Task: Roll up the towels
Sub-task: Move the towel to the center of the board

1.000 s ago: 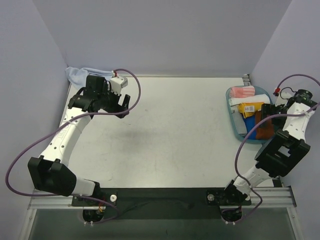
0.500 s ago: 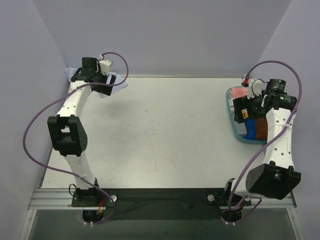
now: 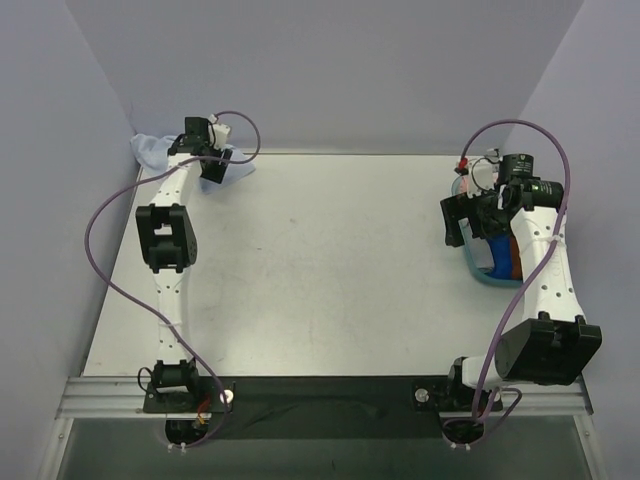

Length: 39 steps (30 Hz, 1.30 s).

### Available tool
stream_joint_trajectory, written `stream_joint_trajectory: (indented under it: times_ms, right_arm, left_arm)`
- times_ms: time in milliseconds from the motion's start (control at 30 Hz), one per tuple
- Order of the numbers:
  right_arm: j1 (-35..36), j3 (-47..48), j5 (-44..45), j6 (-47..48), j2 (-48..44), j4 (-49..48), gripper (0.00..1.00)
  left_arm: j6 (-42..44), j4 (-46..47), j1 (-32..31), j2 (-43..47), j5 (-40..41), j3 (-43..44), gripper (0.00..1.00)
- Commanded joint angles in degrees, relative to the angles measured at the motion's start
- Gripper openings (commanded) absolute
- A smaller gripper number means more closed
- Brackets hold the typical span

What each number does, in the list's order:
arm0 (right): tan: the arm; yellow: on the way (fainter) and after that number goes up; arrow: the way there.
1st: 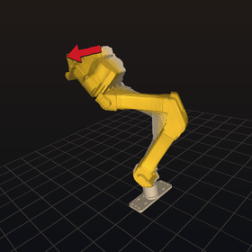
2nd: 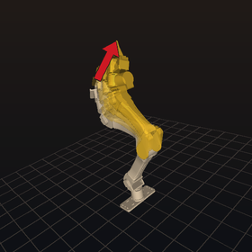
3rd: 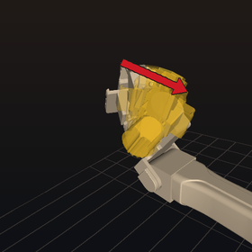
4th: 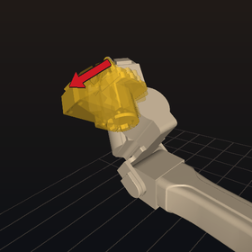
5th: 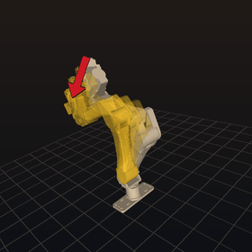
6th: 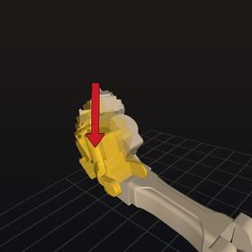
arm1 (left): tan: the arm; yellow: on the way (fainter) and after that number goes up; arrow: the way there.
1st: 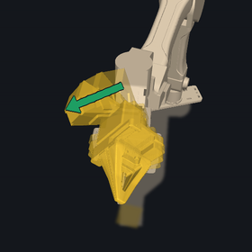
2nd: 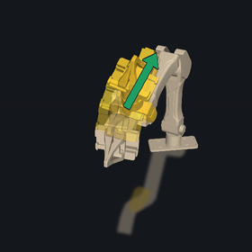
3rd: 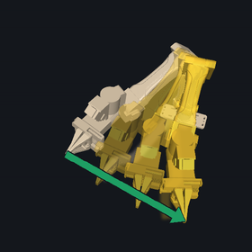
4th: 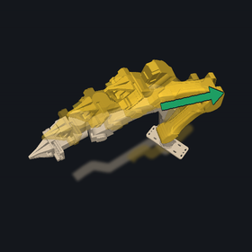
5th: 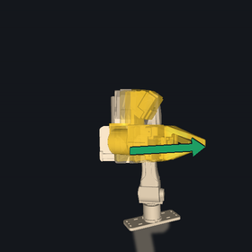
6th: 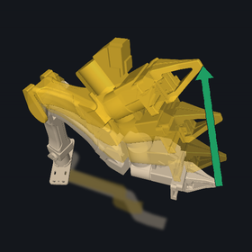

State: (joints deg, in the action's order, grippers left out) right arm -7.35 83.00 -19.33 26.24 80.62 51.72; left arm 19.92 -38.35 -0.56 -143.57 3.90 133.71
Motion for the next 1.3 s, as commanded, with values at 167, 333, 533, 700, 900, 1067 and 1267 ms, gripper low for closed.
stream_joint_trajectory:
  times_ms: [167, 333, 533, 700, 900, 1067, 1267]
  right_arm:
    - [0.68, -0.12, 0.26, -2.77, -0.29, 2.68, 1.0]
    - [0.68, -0.65, 0.26, -2.77, -1.16, 2.68, 1.0]
    - [0.59, -0.82, -1.58, -2.77, -1.87, 2.59, 1.0]
    - [0.59, -1.18, -3.6, -3.47, -0.91, 2.68, 1.0]
    - [0.5, -1.96, -4.31, -3.48, -0.11, 3.03, 1.0]
    - [0.67, -3.72, -7.73, -4.09, 1.12, 3.73, 0.97]
    - [2.78, -8.02, -11.25, -5.41, 4.19, 3.21, 0.82]
  left_arm:
    - [1.52, 0.2, 0.29, -2.34, 5.68, 2.19, 0.42]
    - [0.3, -0.24, 0.12, 3.98, 1.21, -6.08, 0.05]
    - [-6.64, -0.76, -5.06, 20.59, -11.25, -27.77, 0.0]
    - [-15.32, -0.68, -18.82, 32.46, -19.54, -42.55, 0.0]
    - [-22.2, -0.76, -31.95, 38.27, -35.0, -48.37, 0.5]
    - [-18.8, -0.68, -30.74, 42.84, -37.3, -43.46, 0.7]
    - [-7.83, -6.53, -18.02, 46.54, -35.72, -43.8, 0.65]
